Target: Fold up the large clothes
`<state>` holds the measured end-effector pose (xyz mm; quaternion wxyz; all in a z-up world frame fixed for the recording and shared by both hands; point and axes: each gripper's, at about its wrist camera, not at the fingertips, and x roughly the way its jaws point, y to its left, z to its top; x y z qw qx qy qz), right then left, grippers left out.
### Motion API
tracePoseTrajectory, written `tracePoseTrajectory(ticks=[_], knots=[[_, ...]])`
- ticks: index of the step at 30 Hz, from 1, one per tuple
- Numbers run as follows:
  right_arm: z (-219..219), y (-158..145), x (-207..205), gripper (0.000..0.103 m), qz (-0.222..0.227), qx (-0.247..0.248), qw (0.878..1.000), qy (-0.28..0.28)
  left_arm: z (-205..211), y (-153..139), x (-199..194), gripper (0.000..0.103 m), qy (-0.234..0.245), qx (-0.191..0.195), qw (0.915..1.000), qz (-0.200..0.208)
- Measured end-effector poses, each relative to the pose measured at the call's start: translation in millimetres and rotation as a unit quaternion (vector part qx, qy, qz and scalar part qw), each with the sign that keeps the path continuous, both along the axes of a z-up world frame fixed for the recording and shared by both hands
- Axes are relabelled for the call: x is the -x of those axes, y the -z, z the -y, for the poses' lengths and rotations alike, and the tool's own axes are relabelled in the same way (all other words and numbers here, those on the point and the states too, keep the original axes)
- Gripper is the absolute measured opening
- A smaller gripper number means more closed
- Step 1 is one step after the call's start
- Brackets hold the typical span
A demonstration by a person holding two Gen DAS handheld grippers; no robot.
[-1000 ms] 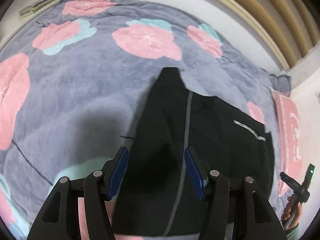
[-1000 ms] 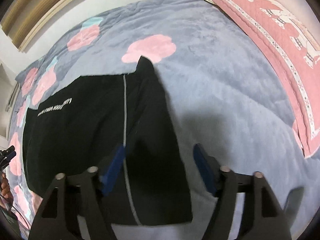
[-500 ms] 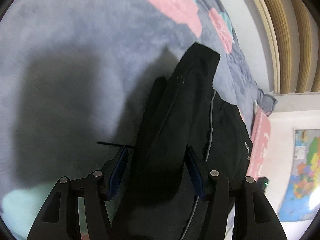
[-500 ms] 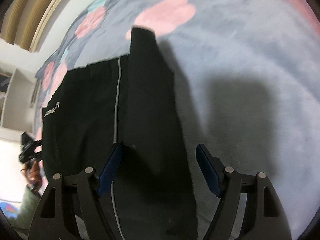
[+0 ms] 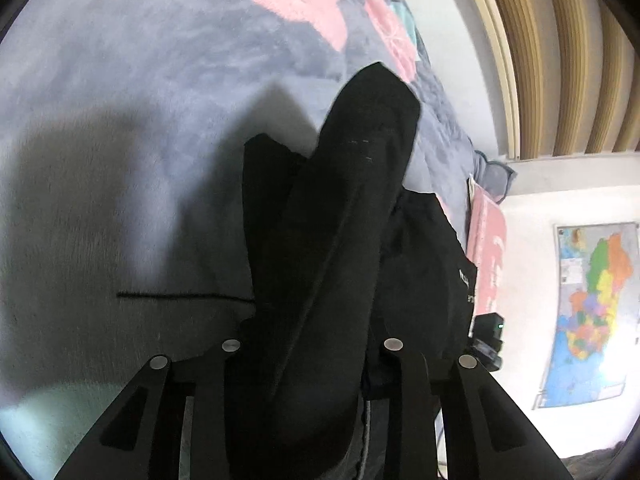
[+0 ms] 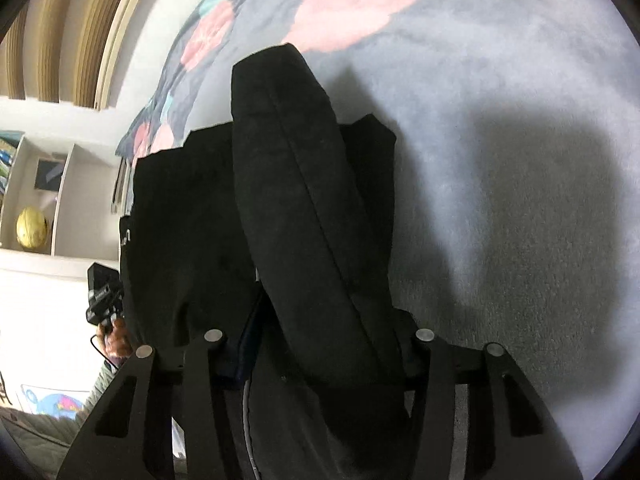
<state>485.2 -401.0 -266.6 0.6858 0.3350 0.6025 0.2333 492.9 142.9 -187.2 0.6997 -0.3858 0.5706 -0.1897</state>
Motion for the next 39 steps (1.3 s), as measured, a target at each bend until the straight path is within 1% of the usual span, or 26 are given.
tracePoseTrajectory(ticks=[1,2,3,4,5,6,7,8,9,10,11,13,14,16,17,18,20,21,23,26,29,32,35,39], knots=[[-1,5,-2,0.071,-0.01,0.0,1.0,0.0,0,4,-1,0.046,-0.006,0.001,0.9999,-0.008],[-5,9,-5,0.074,-0.02,-0.007,1.0,-0.001,1,10,-3,0.051,-0.011,0.003,0.9998,-0.017],[-10,14,-8,0.074,-0.025,-0.022,0.999,-0.004,5,17,-5,0.06,-0.011,0.004,0.9996,-0.027],[-15,16,-10,0.074,-0.025,-0.028,0.999,-0.004,9,21,-6,0.061,-0.009,0.003,0.9994,-0.033],[-18,15,-10,0.072,-0.022,-0.028,0.999,-0.002,14,22,-6,0.061,-0.01,-0.006,0.9994,-0.033],[-21,11,-9,0.067,-0.015,-0.027,1.0,-0.001,19,18,-5,0.061,-0.009,-0.023,0.9994,-0.024],[-23,5,-7,0.053,-0.004,-0.027,1.0,-0.003,22,12,-3,0.048,-0.006,-0.032,0.9993,-0.016],[-25,-6,-1,0.044,0.011,-0.022,1.0,-0.004,24,2,1,0.038,-0.003,-0.035,0.9994,-0.003],[-25,-14,3,0.038,0.022,-0.019,1.0,-0.004,26,-10,9,0.025,-0.002,-0.037,0.9992,0.014],[-25,-25,9,0.031,0.035,-0.021,0.999,-0.005,26,-20,15,0.021,-0.003,-0.033,0.9991,0.027],[-25,-40,18,0.029,0.051,-0.031,0.998,-0.003,27,-33,25,0.02,-0.005,-0.023,0.9988,0.043],[-29,-65,31,0.027,0.077,-0.036,0.996,-0.005,34,-60,44,0.019,-0.006,-0.008,0.9975,0.07],[-33,-83,42,0.027,0.096,-0.032,0.995,-0.01,40,-75,55,0.019,-0.005,-0.001,0.9962,0.087],[-39,-108,56,0.027,0.121,-0.028,0.992,-0.015,49,-105,78,0.018,-0.001,0.012,0.9931,0.117],[-42,-125,69,0.027,0.137,-0.026,0.99,-0.017,51,-116,87,0.018,-0.001,0.02,0.9917,0.127],[-44,-134,78,0.027,0.144,-0.023,0.989,-0.017,53,-130,101,0.018,-0.002,0.029,0.9893,0.143],[-43,-158,103,0.027,0.161,-0.021,0.987,-0.014,51,-152,123,0.018,-0.003,0.034,0.9857,0.165],[-39,-167,105,0.027,0.164,-0.024,0.986,-0.011,49,-165,137,0.018,-0.001,0.034,0.9836,0.177],[-31,-189,128,0.027,0.172,-0.026,0.985,-0.007,35,-180,161,0.018,0.002,0.038,0.9808,0.191],[-26,-208,161,0.027,0.175,-0.022,0.984,-0.007,31,-198,193,0.019,0.009,0.034,0.9794,0.199],[-22,-218,199,0.027,0.16,-0.016,0.987,-0.008,28,-199,213,0.019,0.011,0.043,0.9821,0.183],[-16,-218,241,0.027,0.148,-0.012,0.989,0.002,21,-187,246,0.019,0.011,0.053,0.9844,0.167],[-14,-201,273,0.027,0.121,-0.009,0.993,0.009,20,-166,270,0.019,0.012,0.061,0.9871,0.148],[-19,-171,290,0.027,0.102,0.015,0.995,-0.002,21,-127,284,0.019,0.017,0.058,0.9912,0.118]])
